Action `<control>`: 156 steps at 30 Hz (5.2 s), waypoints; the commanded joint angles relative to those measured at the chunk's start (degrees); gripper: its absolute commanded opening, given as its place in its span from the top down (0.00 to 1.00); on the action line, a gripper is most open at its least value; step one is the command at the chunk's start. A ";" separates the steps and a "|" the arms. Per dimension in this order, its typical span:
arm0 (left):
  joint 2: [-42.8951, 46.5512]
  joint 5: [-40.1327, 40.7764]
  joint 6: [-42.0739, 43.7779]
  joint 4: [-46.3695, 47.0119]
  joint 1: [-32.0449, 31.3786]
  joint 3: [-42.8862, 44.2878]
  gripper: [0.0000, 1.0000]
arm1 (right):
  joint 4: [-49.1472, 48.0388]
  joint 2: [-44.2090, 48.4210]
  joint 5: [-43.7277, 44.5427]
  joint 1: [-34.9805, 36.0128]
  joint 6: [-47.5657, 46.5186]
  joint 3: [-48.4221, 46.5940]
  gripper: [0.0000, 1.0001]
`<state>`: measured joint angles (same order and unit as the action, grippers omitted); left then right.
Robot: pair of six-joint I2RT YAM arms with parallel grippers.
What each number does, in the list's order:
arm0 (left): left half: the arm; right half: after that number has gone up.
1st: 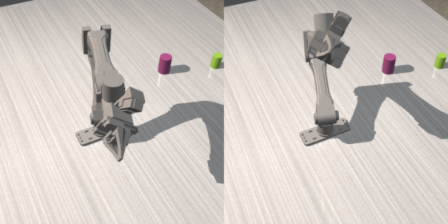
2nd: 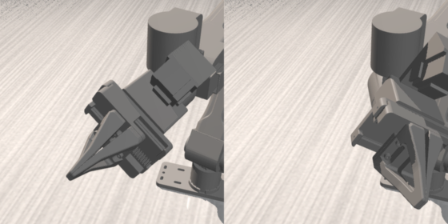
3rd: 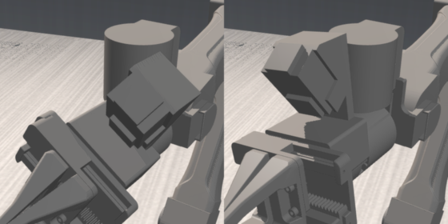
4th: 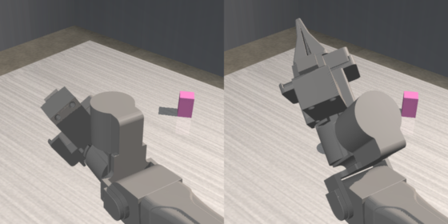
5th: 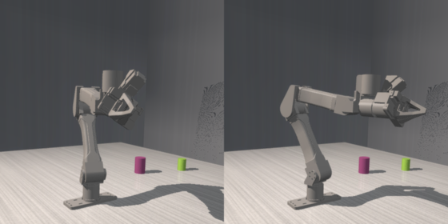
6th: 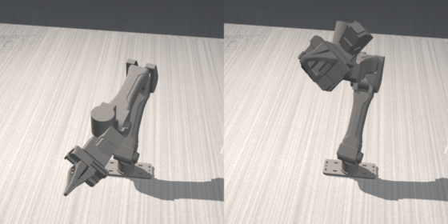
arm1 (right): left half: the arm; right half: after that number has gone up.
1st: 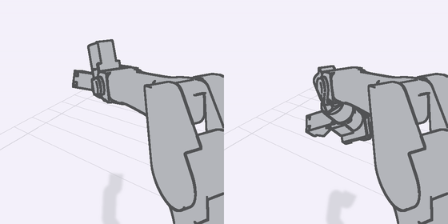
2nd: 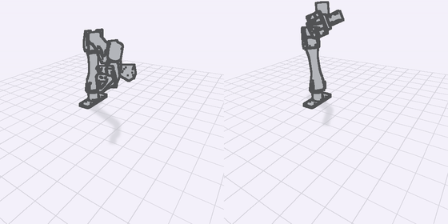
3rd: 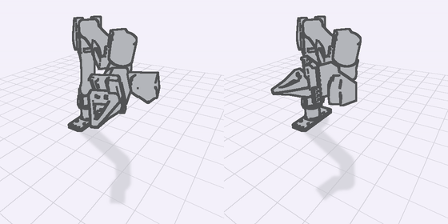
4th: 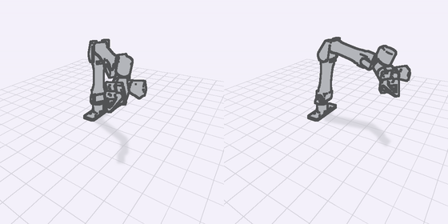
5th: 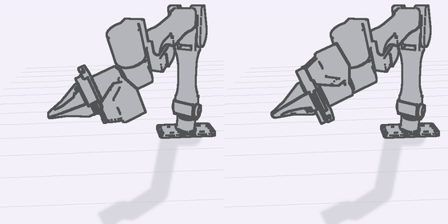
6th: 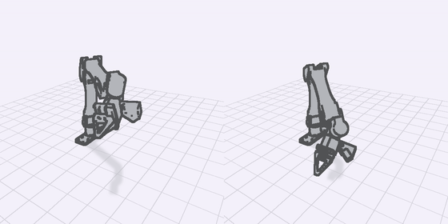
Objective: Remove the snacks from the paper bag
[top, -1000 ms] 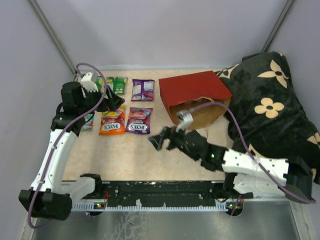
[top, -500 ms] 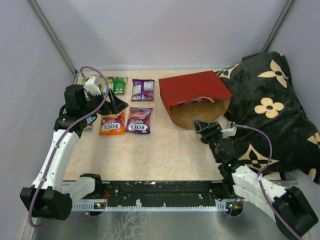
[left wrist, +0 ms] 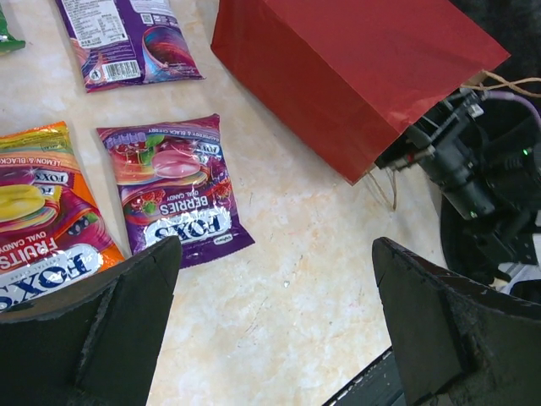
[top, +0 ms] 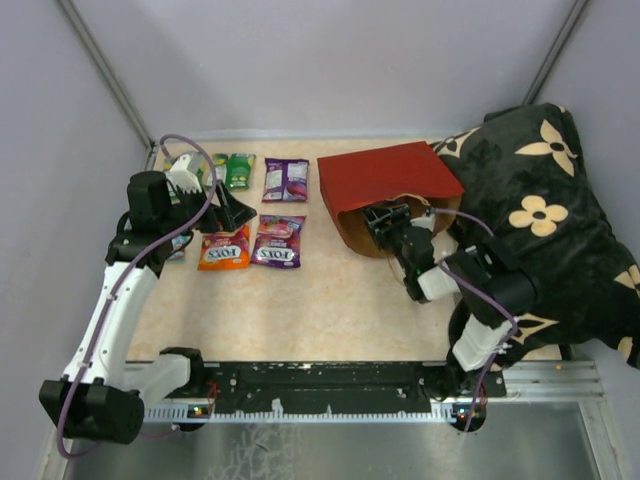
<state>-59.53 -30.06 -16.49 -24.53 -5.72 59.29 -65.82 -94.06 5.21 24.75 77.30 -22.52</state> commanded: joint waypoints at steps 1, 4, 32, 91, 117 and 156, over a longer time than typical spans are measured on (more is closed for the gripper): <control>1.58 0.29 2.20 -2.13 0.35 2.11 0.00 | -5.86 -9.23 -1.64 -1.48 -0.84 -7.76 0.39; 1.60 1.04 2.96 -3.03 0.29 2.45 0.00 | -2.81 -12.77 -0.38 -1.68 -2.70 -11.98 0.39; 0.98 1.68 5.07 -4.78 0.27 3.57 0.00 | 11.04 -27.39 3.32 -1.90 -11.29 -31.15 0.65; 3.00 3.12 0.10 -6.22 0.39 7.18 0.00 | 60.52 33.29 19.39 40.88 -15.66 -17.95 1.00; 2.13 4.94 3.29 -8.86 0.61 9.07 0.00 | 47.30 8.44 6.23 34.81 -20.69 -8.43 1.00; 2.09 4.31 3.88 -10.18 0.57 8.52 0.00 | 43.85 -0.13 17.69 40.45 -8.64 -17.64 0.77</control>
<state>-57.69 -25.52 -13.41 -34.76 -5.45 68.42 -21.19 -97.21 19.49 65.10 70.67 -41.15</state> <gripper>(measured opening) 0.998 0.076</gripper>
